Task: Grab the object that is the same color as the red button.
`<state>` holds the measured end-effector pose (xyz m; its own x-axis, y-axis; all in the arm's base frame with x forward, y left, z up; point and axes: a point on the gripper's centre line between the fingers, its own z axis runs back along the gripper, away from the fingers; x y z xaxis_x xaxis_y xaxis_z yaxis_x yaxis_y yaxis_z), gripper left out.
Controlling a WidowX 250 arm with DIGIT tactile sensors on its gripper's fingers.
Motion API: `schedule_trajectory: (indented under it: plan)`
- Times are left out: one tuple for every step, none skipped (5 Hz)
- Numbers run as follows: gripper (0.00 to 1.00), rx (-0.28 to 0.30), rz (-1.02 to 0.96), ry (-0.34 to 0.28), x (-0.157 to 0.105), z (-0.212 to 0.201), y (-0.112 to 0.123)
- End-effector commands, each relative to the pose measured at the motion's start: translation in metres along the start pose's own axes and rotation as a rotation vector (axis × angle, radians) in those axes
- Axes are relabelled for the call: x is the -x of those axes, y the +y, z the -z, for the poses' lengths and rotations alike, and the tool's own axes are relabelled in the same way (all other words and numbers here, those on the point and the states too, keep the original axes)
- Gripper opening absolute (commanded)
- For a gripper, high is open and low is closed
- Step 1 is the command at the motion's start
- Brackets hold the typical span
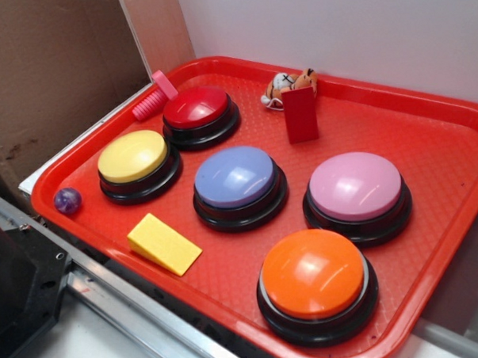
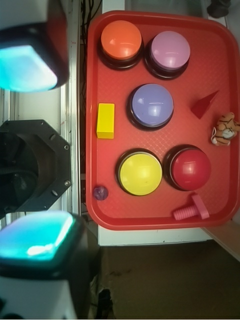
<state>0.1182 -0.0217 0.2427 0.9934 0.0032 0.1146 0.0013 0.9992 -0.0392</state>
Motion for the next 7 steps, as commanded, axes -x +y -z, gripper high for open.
schedule_trajectory:
  plan:
    - [1.0, 0.0, 0.0, 0.0, 0.0, 0.0, 0.0]
    - [1.0, 0.036, 0.02, -0.062, -0.03, 0.021, -0.007]
    - [1.0, -0.002, 0.016, -0.102, -0.055, 0.042, -0.011]
    - [1.0, -0.011, 0.079, -0.145, -0.09, 0.067, -0.017]
    - [1.0, -0.02, 0.204, -0.195, -0.122, 0.091, -0.03]
    - [1.0, -0.099, 0.294, -0.232, -0.147, 0.118, -0.049]
    - [1.0, -0.136, 0.34, -0.244, -0.169, 0.149, -0.064]
